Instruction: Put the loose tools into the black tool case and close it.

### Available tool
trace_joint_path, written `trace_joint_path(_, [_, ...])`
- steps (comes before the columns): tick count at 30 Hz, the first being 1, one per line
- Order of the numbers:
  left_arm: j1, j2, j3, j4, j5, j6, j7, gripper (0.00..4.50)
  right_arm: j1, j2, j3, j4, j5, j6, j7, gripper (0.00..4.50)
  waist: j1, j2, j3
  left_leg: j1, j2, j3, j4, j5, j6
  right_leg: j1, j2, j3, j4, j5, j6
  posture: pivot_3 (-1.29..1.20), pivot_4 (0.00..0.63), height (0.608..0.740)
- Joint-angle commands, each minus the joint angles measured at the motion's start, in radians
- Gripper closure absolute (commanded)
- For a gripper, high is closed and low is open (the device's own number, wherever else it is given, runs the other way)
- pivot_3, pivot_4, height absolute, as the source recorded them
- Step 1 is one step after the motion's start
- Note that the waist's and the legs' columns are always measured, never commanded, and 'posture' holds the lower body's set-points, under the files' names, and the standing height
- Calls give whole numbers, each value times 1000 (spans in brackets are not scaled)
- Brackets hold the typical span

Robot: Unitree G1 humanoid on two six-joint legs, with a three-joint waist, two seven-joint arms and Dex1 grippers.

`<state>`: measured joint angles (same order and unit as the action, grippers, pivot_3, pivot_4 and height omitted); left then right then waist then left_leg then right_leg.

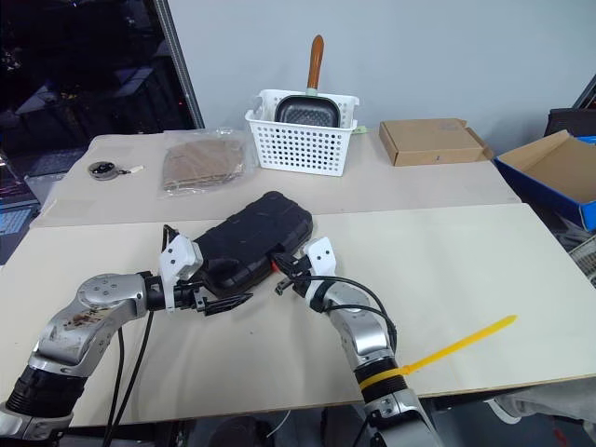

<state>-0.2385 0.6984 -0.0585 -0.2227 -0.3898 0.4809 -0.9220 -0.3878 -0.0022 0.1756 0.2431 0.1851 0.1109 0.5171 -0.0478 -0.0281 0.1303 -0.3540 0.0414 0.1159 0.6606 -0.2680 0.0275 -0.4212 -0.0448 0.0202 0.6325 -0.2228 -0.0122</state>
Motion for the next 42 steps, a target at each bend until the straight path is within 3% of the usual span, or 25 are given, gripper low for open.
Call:
trace_joint_path(1, [21, -4, -19, 14, 9, 24, -2, 0, 0, -4, -29, -157, 51, 39, -3, 4413, 2, 0, 0, -1, 0, 0, 0, 0, 0, -1, 0, 0, 0, 0, 0, 0, 150, 740])
trace_joint_path(10, [20, -29, 8, 11, -11, 10, -1, 0, 71, -147, -86, -542, 151, 315, -19, 4413, 10, 1, 1, -8, 1, -1, -1, -1, 0, -4, 0, -4, -3, 1, -3, 0, 150, 740])
trace_joint_path(13, [21, -32, 3, 17, 1, 3, -1, 0, 115, -261, -65, -583, 126, 397, 13, 4413, 12, 1, 1, -10, 0, -1, -1, -2, 0, -5, 0, -5, -4, 1, -2, 0, 150, 740])
trace_joint_path(18, [13, -30, -13, 44, 28, -11, 0, 0, 139, -358, -33, -569, 114, 485, 36, 4413, 11, 1, 1, -10, 0, -1, -1, -2, 1, -5, 1, -4, -5, 0, -2, 0, 150, 740])
trace_joint_path(23, [4, -22, -27, 65, 48, -18, -8, 0, 79, -345, 36, -495, 67, 489, 36, 4413, 9, 0, 1, -9, 0, -1, -1, -1, 1, -4, 2, -4, -4, -3, 4, 0, 150, 740])
trace_joint_path(30, [-7, -14, -52, 84, 74, -25, -21, 0, -32, -270, 145, -362, -12, 466, 30, 4413, 12, 0, 1, -9, 0, -1, 0, -1, 1, -4, 2, -4, -5, -2, 1, 0, 150, 740])
trace_joint_path(37, [-3, -12, -52, 76, 76, -20, -24, 0, -81, -199, 117, -337, -13, 401, 14, 4413, 14, 0, 1, -10, 0, -1, 0, -1, 1, -4, 1, -5, -5, 0, -1, 0, 150, 740])
trace_joint_path(42, [3, -14, -51, 68, 75, -15, -20, 0, -64, -229, 116, -370, -22, 432, 28, 4413, 11, 0, 1, -9, 0, -1, 0, -1, 1, -4, 1, -5, -4, -1, 0, 0, 150, 740])
